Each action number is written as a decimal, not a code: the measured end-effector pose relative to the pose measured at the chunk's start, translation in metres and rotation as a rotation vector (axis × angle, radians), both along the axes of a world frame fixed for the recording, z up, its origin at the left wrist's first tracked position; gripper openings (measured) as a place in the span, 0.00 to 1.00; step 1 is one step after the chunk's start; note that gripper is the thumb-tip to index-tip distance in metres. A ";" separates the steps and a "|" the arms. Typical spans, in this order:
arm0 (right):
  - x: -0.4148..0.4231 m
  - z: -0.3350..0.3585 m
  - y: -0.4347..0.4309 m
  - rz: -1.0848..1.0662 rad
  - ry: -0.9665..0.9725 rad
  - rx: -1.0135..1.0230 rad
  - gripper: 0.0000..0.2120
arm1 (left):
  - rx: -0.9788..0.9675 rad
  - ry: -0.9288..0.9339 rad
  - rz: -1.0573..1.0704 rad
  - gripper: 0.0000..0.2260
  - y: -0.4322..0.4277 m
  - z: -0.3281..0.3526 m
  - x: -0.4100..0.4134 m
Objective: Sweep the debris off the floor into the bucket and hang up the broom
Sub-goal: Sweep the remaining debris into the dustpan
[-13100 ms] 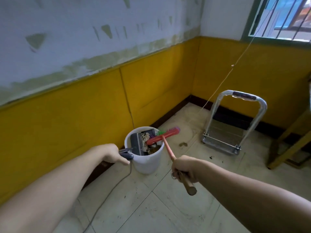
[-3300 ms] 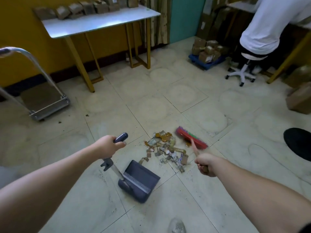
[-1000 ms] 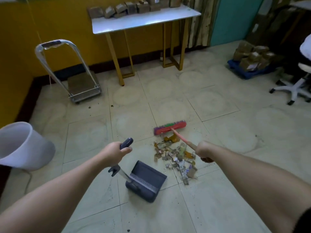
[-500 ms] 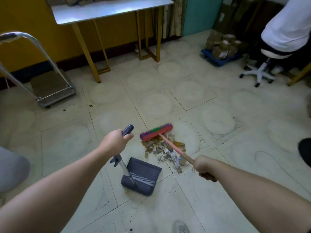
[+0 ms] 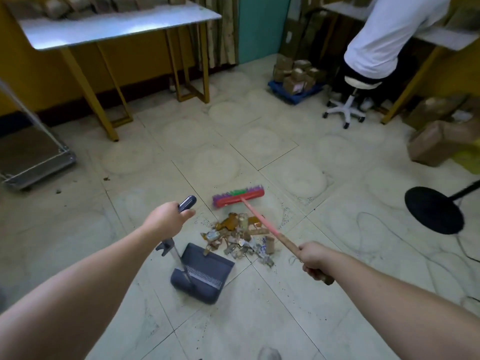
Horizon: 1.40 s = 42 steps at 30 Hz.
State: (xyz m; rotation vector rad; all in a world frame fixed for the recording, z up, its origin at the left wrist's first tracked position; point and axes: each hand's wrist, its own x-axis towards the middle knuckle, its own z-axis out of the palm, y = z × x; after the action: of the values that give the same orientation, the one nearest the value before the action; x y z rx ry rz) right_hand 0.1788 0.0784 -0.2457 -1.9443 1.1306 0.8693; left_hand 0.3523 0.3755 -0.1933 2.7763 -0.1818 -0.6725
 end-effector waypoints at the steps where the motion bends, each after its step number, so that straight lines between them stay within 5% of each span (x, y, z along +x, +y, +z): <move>1: 0.002 -0.004 -0.002 -0.058 0.014 -0.007 0.09 | 0.004 -0.013 -0.007 0.18 0.000 -0.001 0.000; 9: 0.008 -0.020 0.042 -0.345 -0.002 0.300 0.05 | 0.007 -0.057 -0.012 0.18 -0.006 -0.004 -0.002; 16: 0.036 -0.009 0.104 -0.387 -0.135 0.469 0.33 | -0.016 -0.043 -0.019 0.18 -0.004 -0.006 -0.005; 19: 0.052 0.004 0.121 -0.413 -0.139 0.541 0.19 | -0.020 -0.041 -0.019 0.18 -0.001 -0.005 -0.007; 23: 0.060 0.017 0.137 -0.446 -0.124 0.605 0.13 | -0.037 -0.031 -0.017 0.17 0.002 -0.003 -0.007; 26: 0.060 0.022 0.140 -0.511 -0.211 0.567 0.28 | -0.052 -0.022 -0.017 0.16 0.004 -0.002 -0.006; 36: 0.065 0.022 0.144 -0.121 -0.227 0.330 0.10 | -0.082 -0.013 0.046 0.17 0.009 -0.002 0.000; 42: 0.115 -0.004 0.120 0.188 -0.180 0.278 0.14 | -0.067 -0.023 0.077 0.15 -0.005 0.000 0.003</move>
State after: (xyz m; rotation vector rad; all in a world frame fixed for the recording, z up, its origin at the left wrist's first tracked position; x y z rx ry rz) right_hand 0.2933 0.1985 -0.2496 -1.8719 0.6920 0.8784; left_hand 0.3555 0.3709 -0.1935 2.7128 -0.0997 -0.6053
